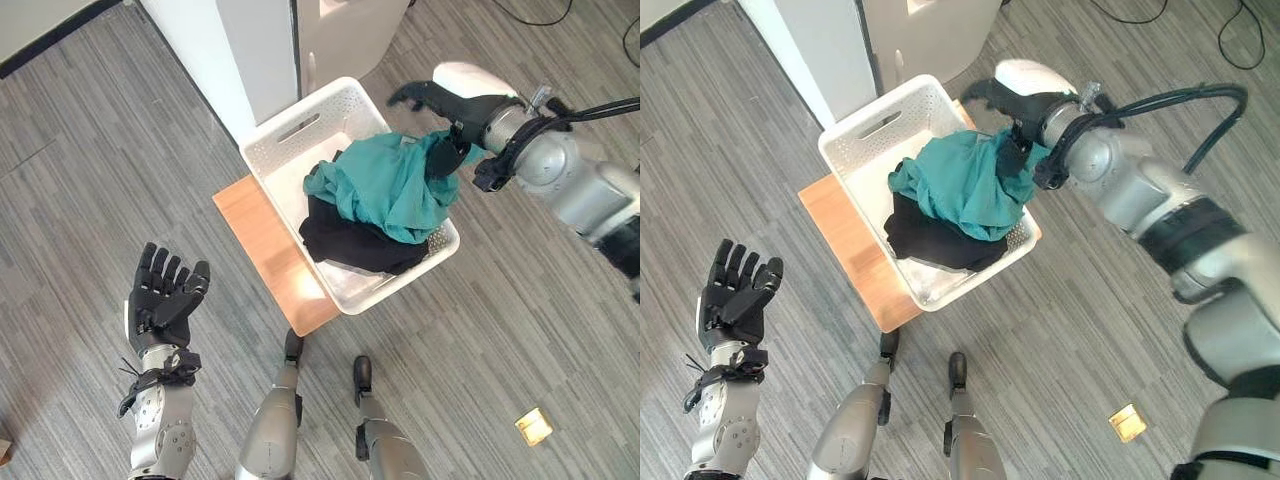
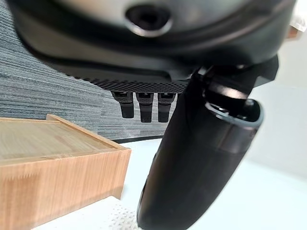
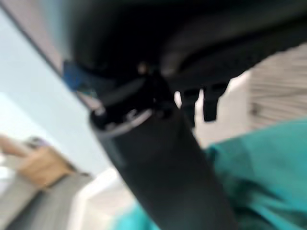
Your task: Pick up bed clothes into laundry basket.
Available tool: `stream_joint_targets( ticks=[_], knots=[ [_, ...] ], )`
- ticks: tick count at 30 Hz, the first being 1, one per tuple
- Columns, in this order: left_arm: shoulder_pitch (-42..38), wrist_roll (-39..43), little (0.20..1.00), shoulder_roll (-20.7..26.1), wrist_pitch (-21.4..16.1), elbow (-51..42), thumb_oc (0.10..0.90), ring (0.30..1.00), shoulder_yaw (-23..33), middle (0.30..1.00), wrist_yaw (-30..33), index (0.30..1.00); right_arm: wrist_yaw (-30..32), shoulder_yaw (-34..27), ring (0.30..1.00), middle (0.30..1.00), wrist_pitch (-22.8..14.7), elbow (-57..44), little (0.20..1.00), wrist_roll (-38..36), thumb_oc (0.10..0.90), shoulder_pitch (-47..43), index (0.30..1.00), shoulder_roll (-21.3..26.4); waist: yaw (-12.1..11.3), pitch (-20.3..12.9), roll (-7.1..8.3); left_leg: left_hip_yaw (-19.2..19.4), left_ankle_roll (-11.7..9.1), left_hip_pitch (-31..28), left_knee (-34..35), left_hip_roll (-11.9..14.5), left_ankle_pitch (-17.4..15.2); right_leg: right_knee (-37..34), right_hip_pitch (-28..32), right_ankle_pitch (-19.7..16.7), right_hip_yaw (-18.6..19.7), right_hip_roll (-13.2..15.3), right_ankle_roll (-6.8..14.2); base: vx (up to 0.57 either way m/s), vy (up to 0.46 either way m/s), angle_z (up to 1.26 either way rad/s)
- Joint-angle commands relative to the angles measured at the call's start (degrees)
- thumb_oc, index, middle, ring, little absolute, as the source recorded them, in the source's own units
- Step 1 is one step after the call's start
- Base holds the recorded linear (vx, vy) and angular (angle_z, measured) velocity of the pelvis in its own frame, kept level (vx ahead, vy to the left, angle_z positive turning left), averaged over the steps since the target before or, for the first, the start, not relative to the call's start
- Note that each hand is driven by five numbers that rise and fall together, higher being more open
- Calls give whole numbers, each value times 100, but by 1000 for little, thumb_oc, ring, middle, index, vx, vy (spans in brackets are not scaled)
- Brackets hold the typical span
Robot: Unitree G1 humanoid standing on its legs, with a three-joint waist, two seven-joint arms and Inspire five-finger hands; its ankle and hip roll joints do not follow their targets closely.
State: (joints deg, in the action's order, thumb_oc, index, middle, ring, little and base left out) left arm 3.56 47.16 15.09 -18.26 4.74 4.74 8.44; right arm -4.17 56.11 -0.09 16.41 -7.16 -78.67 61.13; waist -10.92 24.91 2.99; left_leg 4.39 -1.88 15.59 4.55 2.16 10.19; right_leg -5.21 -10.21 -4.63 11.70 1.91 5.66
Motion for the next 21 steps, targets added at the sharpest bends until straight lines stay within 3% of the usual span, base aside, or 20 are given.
stream_joint_targets(
  ticks=[1,4,7,10,11,15,21],
  knots=[
    [-101,-86,900,497,-397,-288,800,900,72,900,-70,900,354,-346,900,900,-317,-60,900,-438,800,-915,900,-99,-16,-369,239,274,-360,-174,45,-145,-677,321,266,847,226,430,311,0,0,0],
    [-267,-15,900,479,-399,-210,800,900,-103,900,-62,900,495,-762,900,900,-426,-318,900,-803,800,-694,900,-624,-19,-423,223,276,-362,-197,45,-131,-682,328,263,870,259,414,301,0,0,0],
    [-457,155,900,393,-355,-74,800,900,-306,900,-4,900,610,-1261,900,900,-408,-524,900,-1096,800,-186,900,-1879,-62,-491,161,284,-350,-214,45,-128,-687,329,260,882,286,391,281,-19,-14,-9],
    [-531,200,900,359,-325,25,800,900,-408,900,95,900,637,-1551,900,900,-393,-611,900,-1110,800,297,900,-2711,-57,-529,102,288,-325,-255,45,-142,-688,348,259,879,298,387,274,-30,4,-8],
    [-539,207,900,359,-317,22,800,900,-418,900,113,900,616,-1558,900,900,-369,-659,900,-1047,800,376,900,-2792,-50,-529,87,296,-319,-262,45,-147,-689,355,260,875,292,392,275,-35,16,3],
    [-479,140,900,398,-256,-9,800,900,-269,900,111,900,545,-1809,900,900,-263,-1233,900,-510,800,610,900,-2058,37,-561,42,341,-301,-334,45,-165,-700,365,288,854,285,397,290,-31,28,6],
    [-424,25,900,375,-256,-26,800,900,-147,900,77,900,641,-2734,900,900,-502,-1881,900,-867,800,1500,900,-731,226,-610,29,429,-292,-408,45,-155,-701,397,246,806,298,378,321,-37,26,-1]
  ],
)
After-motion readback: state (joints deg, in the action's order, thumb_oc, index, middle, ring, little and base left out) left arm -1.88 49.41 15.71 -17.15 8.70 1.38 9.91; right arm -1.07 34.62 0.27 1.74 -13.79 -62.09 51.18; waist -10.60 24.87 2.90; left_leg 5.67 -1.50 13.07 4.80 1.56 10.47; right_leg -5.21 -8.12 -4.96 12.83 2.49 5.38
